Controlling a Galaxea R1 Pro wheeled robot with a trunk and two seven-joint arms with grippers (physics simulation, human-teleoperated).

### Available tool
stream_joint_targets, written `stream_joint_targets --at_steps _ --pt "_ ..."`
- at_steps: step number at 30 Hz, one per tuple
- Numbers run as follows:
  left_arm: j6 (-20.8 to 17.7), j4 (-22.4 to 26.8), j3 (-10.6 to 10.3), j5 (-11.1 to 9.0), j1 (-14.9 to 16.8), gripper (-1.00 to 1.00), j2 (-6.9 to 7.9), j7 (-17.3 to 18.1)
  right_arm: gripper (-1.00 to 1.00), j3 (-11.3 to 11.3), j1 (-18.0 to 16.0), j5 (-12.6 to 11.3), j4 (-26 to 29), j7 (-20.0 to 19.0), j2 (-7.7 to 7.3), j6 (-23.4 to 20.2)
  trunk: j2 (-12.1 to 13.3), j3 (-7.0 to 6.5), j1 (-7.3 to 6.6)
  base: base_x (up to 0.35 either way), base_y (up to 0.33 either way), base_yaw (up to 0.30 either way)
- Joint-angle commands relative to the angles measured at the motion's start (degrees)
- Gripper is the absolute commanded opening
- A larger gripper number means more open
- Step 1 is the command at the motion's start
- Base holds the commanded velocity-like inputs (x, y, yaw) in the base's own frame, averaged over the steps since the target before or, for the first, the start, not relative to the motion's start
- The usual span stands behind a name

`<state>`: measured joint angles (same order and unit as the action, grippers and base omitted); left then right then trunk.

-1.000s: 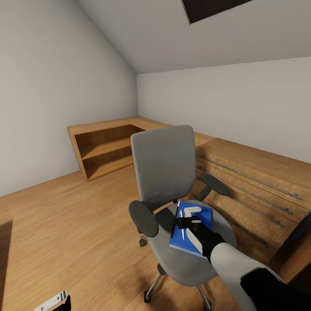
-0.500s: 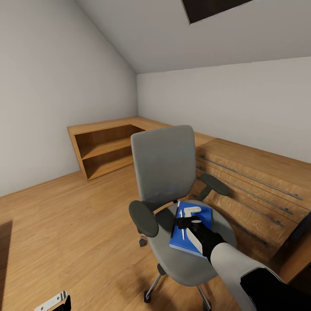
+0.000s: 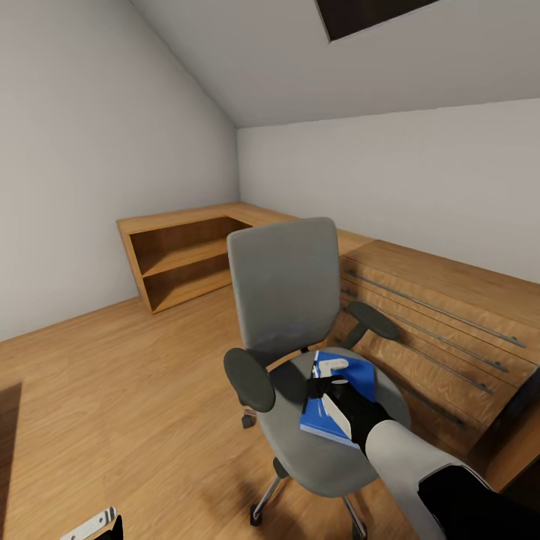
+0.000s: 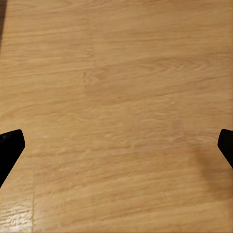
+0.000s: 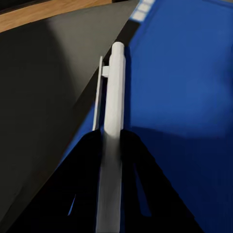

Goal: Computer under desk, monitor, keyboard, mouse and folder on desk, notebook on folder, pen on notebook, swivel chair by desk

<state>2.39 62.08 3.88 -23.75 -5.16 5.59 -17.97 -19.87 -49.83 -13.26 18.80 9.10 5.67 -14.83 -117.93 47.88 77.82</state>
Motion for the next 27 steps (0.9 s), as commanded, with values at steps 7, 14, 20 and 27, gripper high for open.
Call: stream_joint_targets --at_steps 7,14,20,27 --pt "0.25 0.05 -0.10 -0.60 -0.02 1.00 0.03 -0.15 -1.00 -0.44 0.00 -0.98 -0.91 0.48 -0.05 -0.29 -0.01 0.05 0.00 0.000 0.000 0.000" --pt "0.30 0.05 -0.10 -0.60 -0.02 1.00 0.03 -0.15 -1.00 -0.43 0.00 -0.98 -0.88 0.48 -0.05 -0.29 -0.01 0.05 0.00 0.000 0.000 0.000" --pt "0.41 0.04 -0.10 -0.59 -0.02 1.00 0.03 -0.13 -1.00 -0.38 0.00 -0.98 -0.81 0.43 -0.05 -0.29 -0.01 0.05 0.00 0.000 0.000 0.000" --pt "0.56 -1.49 -0.10 -0.43 -0.02 1.00 0.10 0.02 -1.00 -0.33 0.00 -0.98 -0.74 0.39 -0.13 -0.29 1.99 -0.85 -1.10 0.000 0.000 0.000"
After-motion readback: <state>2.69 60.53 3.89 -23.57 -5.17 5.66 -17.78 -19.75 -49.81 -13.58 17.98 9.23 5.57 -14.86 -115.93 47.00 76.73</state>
